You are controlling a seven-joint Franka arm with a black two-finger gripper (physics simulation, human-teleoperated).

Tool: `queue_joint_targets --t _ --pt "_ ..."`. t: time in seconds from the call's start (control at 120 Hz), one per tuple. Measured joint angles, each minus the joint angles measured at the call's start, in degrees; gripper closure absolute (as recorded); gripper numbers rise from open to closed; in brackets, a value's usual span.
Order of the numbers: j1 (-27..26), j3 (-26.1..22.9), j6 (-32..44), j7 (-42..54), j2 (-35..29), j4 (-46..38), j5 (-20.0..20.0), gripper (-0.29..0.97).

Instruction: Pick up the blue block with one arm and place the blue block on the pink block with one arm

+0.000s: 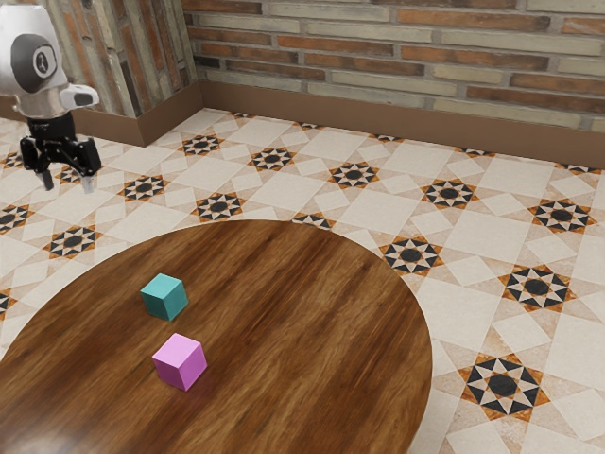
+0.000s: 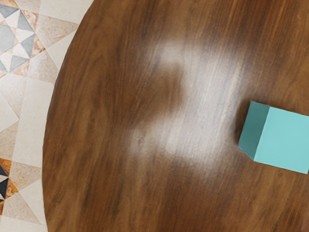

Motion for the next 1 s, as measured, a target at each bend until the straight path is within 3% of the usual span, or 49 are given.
queue_joint_targets --t 0.183,0.333,0.483,0.75,1.0 --pt "2.5 -2.7 12.4 0.6 6.7 -4.1 -4.0 0.0" --pt "2.5 -8.3 22.6 0.3 -3.2 -20.1 -2.5 0.0" --pt "2.4 -11.1 30.9 -0.6 -5.6 -26.9 -1.1 0.0" --pt "2.4 -14.6 36.6 -0.2 -7.8 -32.7 -0.9 0.0" --pt "2.5 -16.0 38.7 0.1 -5.3 -33.6 -1.0 0.0"
